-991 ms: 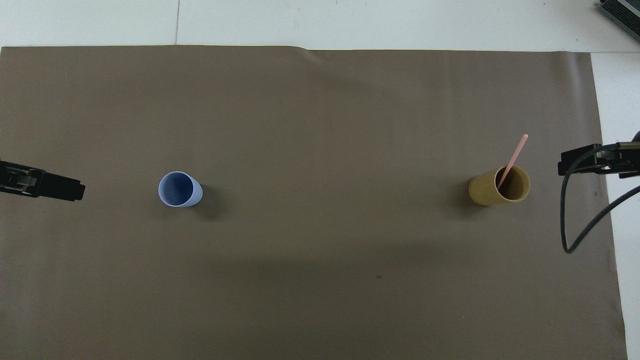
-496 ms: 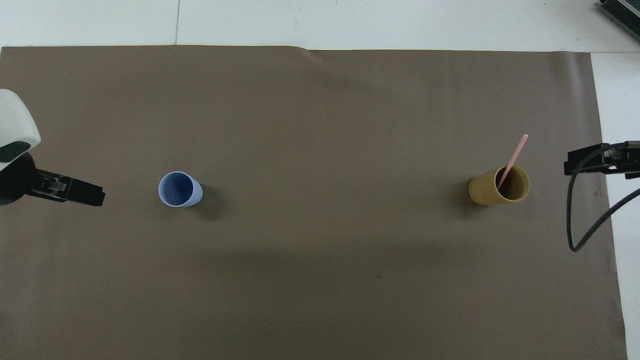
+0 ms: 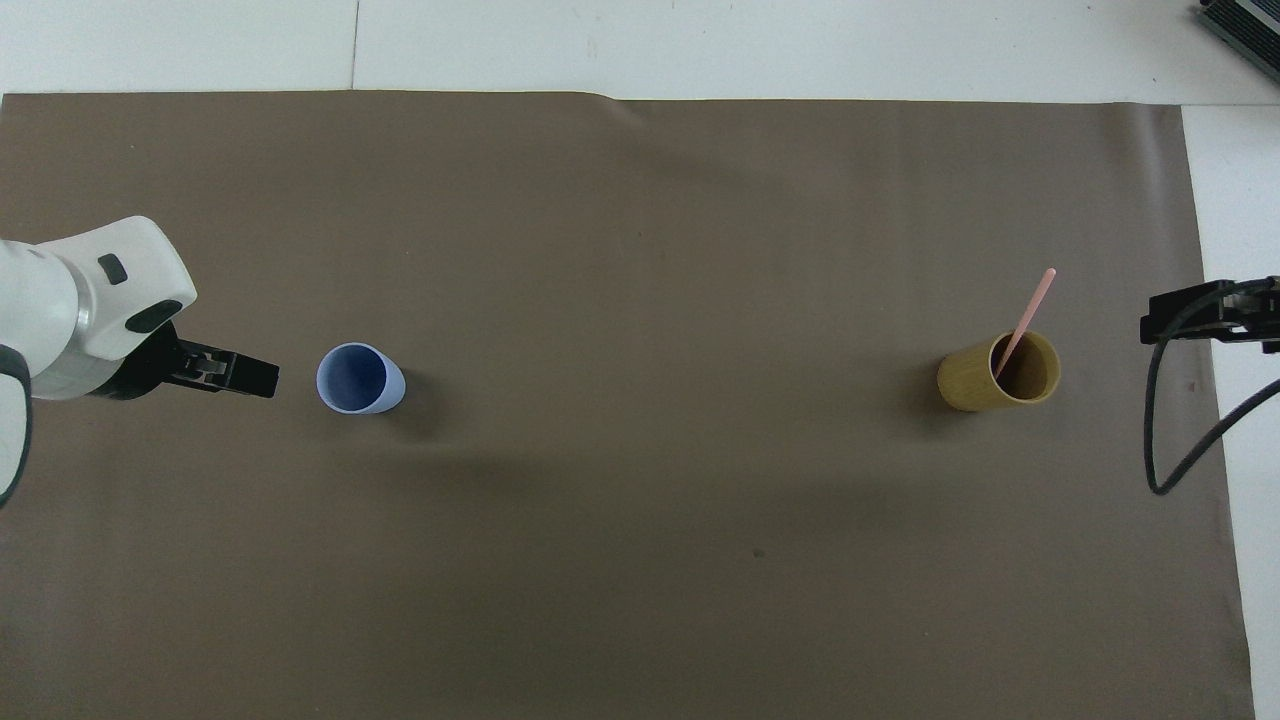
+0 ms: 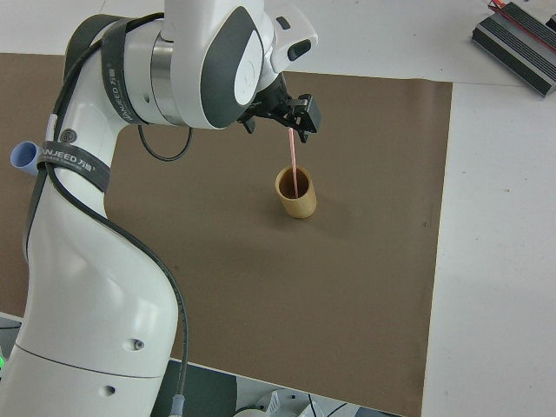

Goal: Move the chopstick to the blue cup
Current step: 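Move the left gripper forward to the blue cup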

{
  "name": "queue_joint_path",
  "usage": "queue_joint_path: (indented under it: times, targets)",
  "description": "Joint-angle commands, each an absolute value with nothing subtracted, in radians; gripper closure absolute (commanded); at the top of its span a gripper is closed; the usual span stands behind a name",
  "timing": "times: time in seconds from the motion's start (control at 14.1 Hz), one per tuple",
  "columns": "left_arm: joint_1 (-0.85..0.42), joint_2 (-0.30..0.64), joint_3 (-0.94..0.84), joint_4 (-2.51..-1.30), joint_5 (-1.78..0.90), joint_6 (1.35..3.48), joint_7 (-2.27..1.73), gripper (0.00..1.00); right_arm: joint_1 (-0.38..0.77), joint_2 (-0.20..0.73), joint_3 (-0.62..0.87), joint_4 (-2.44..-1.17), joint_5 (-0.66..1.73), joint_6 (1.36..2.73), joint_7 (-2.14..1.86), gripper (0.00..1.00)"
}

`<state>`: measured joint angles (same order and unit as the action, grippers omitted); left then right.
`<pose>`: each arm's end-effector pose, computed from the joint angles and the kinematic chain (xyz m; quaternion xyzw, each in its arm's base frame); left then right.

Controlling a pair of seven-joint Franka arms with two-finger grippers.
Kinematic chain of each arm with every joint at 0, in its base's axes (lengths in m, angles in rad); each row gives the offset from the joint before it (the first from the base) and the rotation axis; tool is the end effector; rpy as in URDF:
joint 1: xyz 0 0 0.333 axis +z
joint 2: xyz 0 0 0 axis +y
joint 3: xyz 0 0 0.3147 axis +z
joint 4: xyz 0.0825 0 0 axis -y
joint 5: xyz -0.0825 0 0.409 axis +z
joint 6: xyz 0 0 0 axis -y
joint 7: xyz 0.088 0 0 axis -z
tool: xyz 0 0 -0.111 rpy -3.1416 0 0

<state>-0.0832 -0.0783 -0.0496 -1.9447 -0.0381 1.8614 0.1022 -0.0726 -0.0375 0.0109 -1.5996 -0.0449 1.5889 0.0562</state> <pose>0.5550 -0.0778 0.5015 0.9936 -0.1117 -0.0028 0.0163 0.5685 -0.0399 0.6281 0.9979 -0.0588 0.0133 0.0227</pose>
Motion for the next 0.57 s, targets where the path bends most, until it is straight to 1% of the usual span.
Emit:
queue_joint_path:
  times: [0.0, 0.07, 0.35, 0.5]
  targets:
    - [-0.08, -0.08, -0.051, -2.037, -0.052, 2.006, 0.06, 0.0, -0.089, -0.029, 0.0, -1.591, -0.012, 1.598, 0.029, 0.0]
    - [-0.08, -0.071, -0.051, -2.042, -0.052, 2.031, 0.048, 0.0, -0.089, -0.029, 0.002, -1.592, -0.012, 1.598, 0.029, 0.0]
    - [-0.103, 0.049, -0.051, -2.043, -0.054, 2.134, -0.008, 0.0, -0.086, -0.034, -0.002, -1.594, -0.012, 1.585, 0.018, 0.0]
    - [-0.103, 0.078, -0.051, -2.058, -0.054, 2.152, -0.008, 0.0, -0.084, -0.035, -0.002, -1.598, -0.014, 1.595, 0.017, 0.0]
